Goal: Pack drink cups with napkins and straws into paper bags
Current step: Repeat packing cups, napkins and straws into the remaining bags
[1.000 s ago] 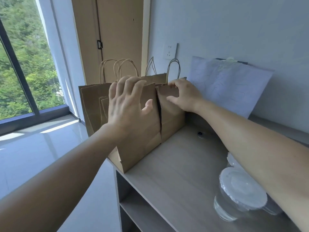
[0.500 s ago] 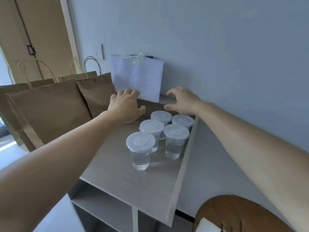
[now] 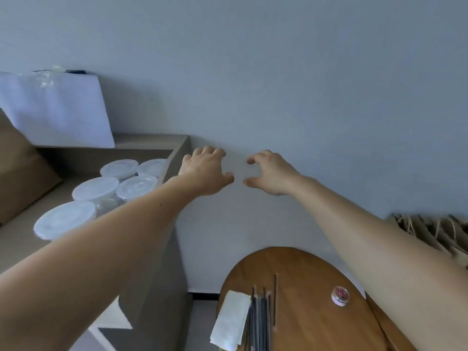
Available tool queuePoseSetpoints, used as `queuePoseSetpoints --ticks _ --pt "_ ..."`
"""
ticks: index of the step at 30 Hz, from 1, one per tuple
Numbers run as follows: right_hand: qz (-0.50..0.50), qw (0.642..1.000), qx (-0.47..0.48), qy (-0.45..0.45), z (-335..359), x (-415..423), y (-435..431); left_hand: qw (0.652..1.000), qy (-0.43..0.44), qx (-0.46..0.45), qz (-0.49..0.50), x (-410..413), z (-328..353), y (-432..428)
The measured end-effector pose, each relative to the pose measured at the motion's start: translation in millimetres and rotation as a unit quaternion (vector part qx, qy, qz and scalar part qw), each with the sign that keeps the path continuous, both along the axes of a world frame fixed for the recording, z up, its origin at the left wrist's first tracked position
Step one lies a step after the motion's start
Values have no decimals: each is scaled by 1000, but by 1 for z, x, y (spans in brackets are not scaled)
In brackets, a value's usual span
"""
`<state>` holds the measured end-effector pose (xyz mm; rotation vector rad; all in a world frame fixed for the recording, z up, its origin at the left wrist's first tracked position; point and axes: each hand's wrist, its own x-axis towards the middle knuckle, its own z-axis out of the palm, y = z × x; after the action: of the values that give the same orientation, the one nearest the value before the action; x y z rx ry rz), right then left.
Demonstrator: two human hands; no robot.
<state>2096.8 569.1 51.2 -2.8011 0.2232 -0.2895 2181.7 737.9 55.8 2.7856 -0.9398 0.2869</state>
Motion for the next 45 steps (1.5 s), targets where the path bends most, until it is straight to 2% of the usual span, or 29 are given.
queuePoseSetpoints --ticks 9,17,21,29,34,40,45 --pt "-118 991 24 50 -53 -48 -100 989 75 29 -128 -9 -59 -130" --pt "-248 961 49 116 -119 -134 -187 957 148 66 -240 -62 -125 -234" --pt "-294 945 96 110 -156 -173 -234 947 163 91 -261 -87 -149 -276" --pt "-373 916 91 115 -220 -228 -362 947 214 122 -205 -134 -188 -367" --pt "-400 903 75 136 -259 -235 -431 949 242 136 -151 -156 -212 -405" --pt "-397 899 64 176 -299 -216 -466 945 269 158 -94 -162 -235 -407" --pt "-386 906 57 163 -314 -205 -478 944 279 164 -60 -160 -244 -397"
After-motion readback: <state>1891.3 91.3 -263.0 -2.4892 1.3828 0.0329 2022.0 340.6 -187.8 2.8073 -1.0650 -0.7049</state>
